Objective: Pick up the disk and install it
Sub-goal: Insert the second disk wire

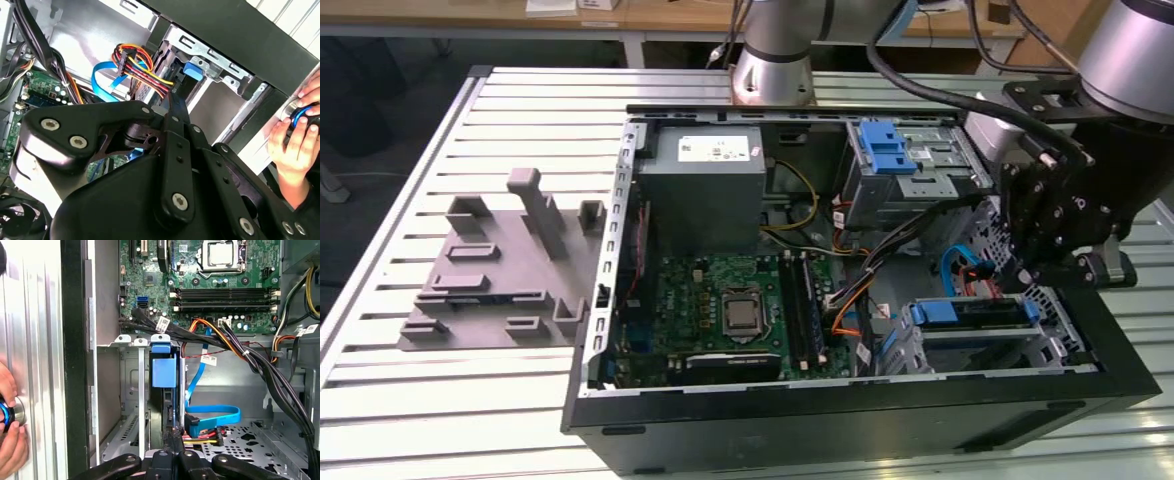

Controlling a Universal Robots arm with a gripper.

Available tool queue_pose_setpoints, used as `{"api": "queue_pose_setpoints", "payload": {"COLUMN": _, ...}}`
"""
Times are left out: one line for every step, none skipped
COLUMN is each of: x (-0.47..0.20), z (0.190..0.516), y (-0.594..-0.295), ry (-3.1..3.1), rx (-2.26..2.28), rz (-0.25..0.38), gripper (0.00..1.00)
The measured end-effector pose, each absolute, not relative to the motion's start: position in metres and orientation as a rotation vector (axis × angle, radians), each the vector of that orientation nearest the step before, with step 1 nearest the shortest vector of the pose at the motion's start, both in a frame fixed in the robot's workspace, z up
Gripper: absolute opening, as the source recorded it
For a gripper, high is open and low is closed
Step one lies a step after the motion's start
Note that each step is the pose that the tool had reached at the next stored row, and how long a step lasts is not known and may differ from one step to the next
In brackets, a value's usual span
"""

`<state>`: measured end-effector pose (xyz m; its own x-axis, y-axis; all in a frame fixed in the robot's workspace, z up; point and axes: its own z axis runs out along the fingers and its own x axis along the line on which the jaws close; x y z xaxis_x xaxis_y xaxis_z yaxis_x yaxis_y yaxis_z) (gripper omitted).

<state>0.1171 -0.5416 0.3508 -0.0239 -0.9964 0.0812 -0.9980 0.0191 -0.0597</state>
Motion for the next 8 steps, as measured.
{"api": "queue_pose_setpoints", "payload": {"x": 0.1171, "z": 0.3523, "y": -0.5416, "ry": -2.231, "rx": 2.183, "rz": 0.156, "gripper": 0.11}}
{"api": "queue_pose_setpoints", "payload": {"x": 0.1171, "z": 0.3538, "y": -0.5416, "ry": -2.231, "rx": 2.183, "rz": 0.156, "gripper": 0.11}}
{"api": "queue_pose_setpoints", "payload": {"x": 0.1171, "z": 0.3553, "y": -0.5416, "ry": -2.231, "rx": 2.183, "rz": 0.155, "gripper": 0.11}}
{"api": "queue_pose_setpoints", "payload": {"x": 0.1171, "z": 0.3563, "y": -0.5416, "ry": -2.231, "rx": 2.183, "rz": 0.155, "gripper": 0.11}}
{"api": "queue_pose_setpoints", "payload": {"x": 0.117, "z": 0.3568, "y": -0.5416, "ry": -2.231, "rx": 2.183, "rz": 0.155, "gripper": 0.11}}
{"api": "queue_pose_setpoints", "payload": {"x": 0.117, "z": 0.3573, "y": -0.5416, "ry": -2.231, "rx": 2.183, "rz": 0.154, "gripper": 0.11}}
{"api": "queue_pose_setpoints", "payload": {"x": 0.117, "z": 0.358, "y": -0.5416, "ry": -2.23, "rx": 2.183, "rz": 0.154, "gripper": 0.11}}
{"api": "queue_pose_setpoints", "payload": {"x": 0.1169, "z": 0.3585, "y": -0.5416, "ry": -2.23, "rx": 2.183, "rz": 0.153, "gripper": 0.11}}
